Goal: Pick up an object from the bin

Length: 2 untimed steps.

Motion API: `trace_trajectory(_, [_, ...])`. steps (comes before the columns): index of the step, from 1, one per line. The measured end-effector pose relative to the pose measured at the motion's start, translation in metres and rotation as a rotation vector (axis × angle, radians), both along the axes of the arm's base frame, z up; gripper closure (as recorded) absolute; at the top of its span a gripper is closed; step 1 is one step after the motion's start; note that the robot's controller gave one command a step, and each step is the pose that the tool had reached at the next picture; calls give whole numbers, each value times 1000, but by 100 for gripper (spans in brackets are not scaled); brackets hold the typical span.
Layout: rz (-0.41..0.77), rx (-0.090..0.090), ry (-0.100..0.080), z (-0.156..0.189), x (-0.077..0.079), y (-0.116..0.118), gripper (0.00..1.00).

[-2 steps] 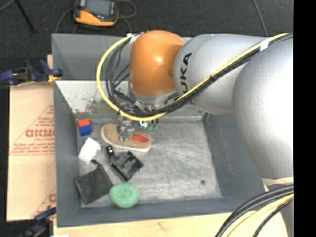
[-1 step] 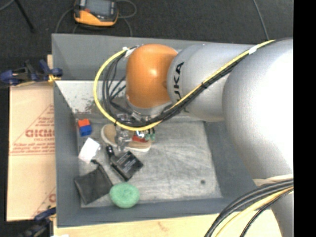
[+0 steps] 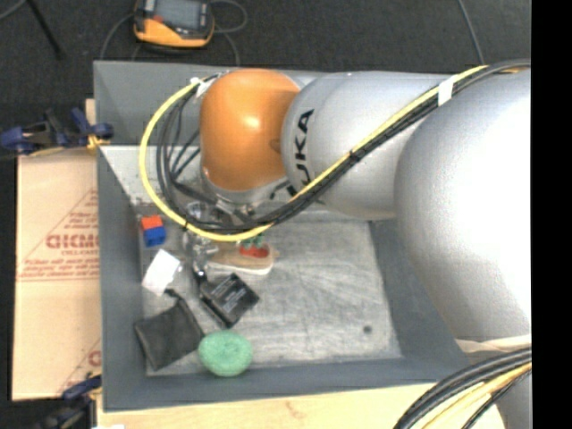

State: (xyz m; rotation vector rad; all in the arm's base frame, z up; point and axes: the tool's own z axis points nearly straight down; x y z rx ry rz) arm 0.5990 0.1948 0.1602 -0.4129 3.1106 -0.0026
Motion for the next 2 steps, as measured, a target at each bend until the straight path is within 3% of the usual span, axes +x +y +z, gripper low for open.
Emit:
trace_trajectory(1, [38,6,-4,9,-3,38,100])
trace_trajectory(2, [175,3,-1,17,23,10,100])
